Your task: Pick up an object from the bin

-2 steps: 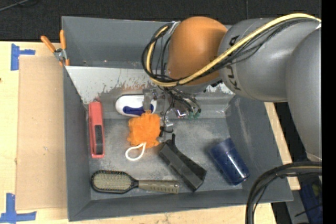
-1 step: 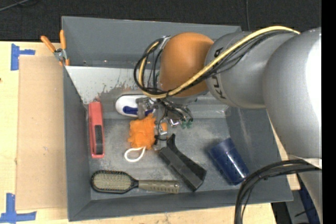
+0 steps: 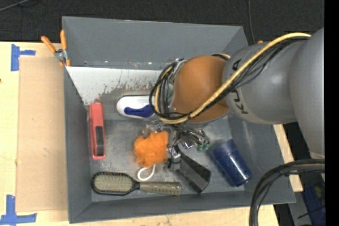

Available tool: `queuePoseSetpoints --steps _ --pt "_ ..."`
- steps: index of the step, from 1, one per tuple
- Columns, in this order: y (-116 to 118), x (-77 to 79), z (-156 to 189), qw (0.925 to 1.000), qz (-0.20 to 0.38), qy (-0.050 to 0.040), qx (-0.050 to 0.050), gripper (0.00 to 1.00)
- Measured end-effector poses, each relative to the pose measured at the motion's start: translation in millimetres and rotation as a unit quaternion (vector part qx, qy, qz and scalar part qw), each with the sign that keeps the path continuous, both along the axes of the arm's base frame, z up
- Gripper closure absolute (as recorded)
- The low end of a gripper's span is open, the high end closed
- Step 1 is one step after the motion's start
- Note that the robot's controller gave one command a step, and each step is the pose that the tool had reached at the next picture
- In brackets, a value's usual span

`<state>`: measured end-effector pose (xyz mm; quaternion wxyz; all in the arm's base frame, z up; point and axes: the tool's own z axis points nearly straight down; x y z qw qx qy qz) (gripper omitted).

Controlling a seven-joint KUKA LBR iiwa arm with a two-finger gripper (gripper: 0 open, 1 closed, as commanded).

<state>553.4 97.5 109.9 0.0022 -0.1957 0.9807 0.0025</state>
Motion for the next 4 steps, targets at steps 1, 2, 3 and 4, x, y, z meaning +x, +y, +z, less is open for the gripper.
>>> queuePoseSetpoints --steps 1,2,3,4 --pt "7 30.8 -22 0.9996 -0.027 -0.0010 0.000 0.00" --pt "0 -54.8 -37 0.9995 0.032 -0.0093 0.001 1.00" --pt "0 -54.8 -37 0.9995 0.031 -0.0093 0.001 1.00" --pt "8 -52.9 -39 0.9972 0.074 -0.0126 0.001 1.00"
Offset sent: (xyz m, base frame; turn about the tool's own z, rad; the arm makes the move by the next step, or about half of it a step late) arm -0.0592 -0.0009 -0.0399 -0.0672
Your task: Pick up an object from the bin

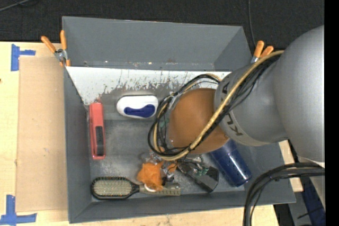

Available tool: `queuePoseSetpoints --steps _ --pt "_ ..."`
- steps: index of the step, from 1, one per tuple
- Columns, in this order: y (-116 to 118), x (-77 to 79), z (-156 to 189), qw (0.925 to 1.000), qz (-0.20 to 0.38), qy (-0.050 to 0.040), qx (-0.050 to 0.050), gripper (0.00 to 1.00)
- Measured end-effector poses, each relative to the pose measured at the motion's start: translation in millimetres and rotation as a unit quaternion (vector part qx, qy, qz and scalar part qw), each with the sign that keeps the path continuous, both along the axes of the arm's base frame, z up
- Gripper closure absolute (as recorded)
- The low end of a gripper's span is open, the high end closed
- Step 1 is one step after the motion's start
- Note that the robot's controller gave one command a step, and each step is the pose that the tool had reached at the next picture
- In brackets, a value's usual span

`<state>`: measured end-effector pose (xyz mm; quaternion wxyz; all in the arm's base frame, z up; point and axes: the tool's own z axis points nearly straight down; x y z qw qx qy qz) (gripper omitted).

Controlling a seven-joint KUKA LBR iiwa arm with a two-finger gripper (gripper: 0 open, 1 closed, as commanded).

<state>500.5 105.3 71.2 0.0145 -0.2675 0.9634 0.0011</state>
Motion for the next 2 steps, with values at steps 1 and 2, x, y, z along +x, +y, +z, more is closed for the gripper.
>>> queuePoseSetpoints --steps 1,2 --pt "-0.1 0.0 -0.1 1.0000 -0.001 0.0001 0.000 1.00" --pt "-0.2 0.0 -0.1 1.0000 -0.001 0.0002 0.000 1.00"
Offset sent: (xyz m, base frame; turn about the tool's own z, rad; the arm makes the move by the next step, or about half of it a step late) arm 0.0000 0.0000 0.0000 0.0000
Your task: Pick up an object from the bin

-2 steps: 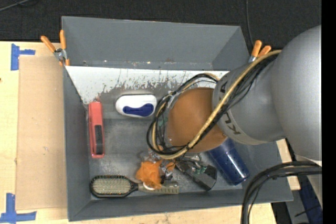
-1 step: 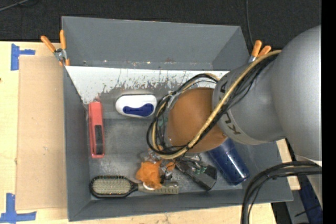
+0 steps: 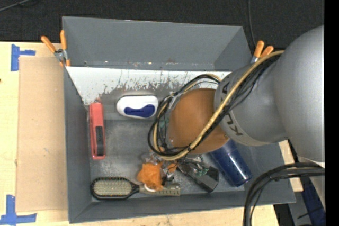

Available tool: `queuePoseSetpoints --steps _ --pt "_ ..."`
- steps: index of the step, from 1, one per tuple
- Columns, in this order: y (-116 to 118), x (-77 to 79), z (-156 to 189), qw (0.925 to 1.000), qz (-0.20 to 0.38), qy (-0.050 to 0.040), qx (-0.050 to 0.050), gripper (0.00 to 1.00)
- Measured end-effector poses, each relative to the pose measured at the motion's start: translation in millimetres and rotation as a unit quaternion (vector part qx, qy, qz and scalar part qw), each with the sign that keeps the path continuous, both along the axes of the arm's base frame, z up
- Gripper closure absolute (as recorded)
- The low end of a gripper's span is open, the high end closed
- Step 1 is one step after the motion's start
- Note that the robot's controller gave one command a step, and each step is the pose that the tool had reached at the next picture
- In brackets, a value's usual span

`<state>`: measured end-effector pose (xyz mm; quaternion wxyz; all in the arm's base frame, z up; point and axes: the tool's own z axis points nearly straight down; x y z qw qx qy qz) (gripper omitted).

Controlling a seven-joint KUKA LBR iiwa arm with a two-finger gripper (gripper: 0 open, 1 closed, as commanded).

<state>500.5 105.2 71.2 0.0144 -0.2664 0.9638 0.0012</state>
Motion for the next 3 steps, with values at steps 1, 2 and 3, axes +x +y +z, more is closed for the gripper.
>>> queuePoseSetpoints --steps 1,2,3 --pt "-6.3 -0.8 -0.3 0.9996 -0.027 -0.0018 0.003 1.00" --pt "-6.5 -0.8 -0.4 0.9996 -0.028 -0.0019 0.003 1.00" --pt "-6.6 -0.8 -0.4 0.9996 -0.028 -0.0019 0.003 1.00"
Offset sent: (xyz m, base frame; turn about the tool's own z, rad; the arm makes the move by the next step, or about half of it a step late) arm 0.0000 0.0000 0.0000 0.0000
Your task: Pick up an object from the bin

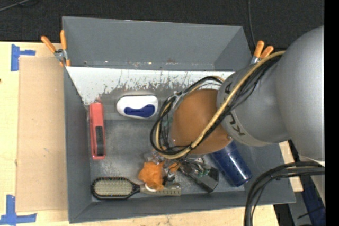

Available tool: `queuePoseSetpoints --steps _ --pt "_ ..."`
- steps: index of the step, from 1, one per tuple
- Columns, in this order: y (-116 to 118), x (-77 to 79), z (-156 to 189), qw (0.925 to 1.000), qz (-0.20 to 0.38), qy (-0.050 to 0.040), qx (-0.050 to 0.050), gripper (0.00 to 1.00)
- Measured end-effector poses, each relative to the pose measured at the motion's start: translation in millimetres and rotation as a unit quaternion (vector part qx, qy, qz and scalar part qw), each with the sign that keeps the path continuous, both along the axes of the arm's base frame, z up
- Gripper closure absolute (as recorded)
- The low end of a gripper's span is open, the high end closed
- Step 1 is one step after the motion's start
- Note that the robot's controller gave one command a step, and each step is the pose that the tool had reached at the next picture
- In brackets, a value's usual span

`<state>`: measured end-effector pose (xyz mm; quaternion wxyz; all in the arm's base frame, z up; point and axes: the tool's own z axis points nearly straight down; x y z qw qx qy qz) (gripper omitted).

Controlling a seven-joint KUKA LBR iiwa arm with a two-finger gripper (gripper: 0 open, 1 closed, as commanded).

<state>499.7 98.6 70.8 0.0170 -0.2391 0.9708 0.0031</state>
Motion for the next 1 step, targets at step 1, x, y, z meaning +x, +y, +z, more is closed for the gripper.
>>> queuePoseSetpoints --steps 1 --pt "0.0 0.0 0.0 1.0000 0.000 0.0000 0.000 1.00"
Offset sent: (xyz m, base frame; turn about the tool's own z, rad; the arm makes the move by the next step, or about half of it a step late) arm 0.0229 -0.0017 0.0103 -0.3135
